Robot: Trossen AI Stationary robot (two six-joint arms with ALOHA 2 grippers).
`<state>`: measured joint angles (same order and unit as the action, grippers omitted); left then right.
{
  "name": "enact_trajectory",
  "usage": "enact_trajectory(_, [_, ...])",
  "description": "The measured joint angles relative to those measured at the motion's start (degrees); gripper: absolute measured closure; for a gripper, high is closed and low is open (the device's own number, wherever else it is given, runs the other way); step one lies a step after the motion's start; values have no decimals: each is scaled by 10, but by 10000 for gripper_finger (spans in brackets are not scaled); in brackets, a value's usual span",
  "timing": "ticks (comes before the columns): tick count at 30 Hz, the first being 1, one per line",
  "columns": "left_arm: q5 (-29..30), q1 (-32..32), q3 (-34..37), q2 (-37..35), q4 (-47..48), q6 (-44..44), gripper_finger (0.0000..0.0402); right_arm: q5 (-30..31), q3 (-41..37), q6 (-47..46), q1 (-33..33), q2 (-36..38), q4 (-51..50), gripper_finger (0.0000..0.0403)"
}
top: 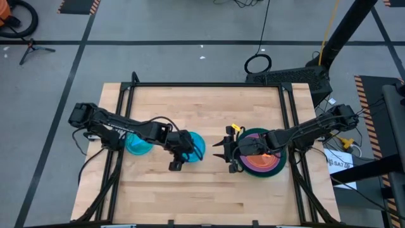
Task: Stack plastic plates
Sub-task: Stack the top blue plate on top of the orange plate
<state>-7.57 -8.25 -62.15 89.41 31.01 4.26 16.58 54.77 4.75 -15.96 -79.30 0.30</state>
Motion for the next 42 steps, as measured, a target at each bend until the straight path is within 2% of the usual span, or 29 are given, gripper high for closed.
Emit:
enact_trajectory(10, [-6,13,14,0,4,7,174,1,0,-24,14,0,-20,245])
enact_trajectory(15, [-12,34,45,0,-8,-58,174,0,0,-25,22,0,-24,245])
enact_trajectory(20, [29,57,98,0,-39,-101,174,-1,0,-25,31,0,-24,245])
enact_trajectory(26, [88,86,147,4,-65,-85,174,-2,0,-25,37,0,-23,245])
enact_trajectory(30, [92,96,168,12,-85,-80,174,-2,0,-26,45,0,-23,245])
enact_trajectory(42, [92,102,172,24,-123,-82,174,-2,0,-36,59,0,-21,245])
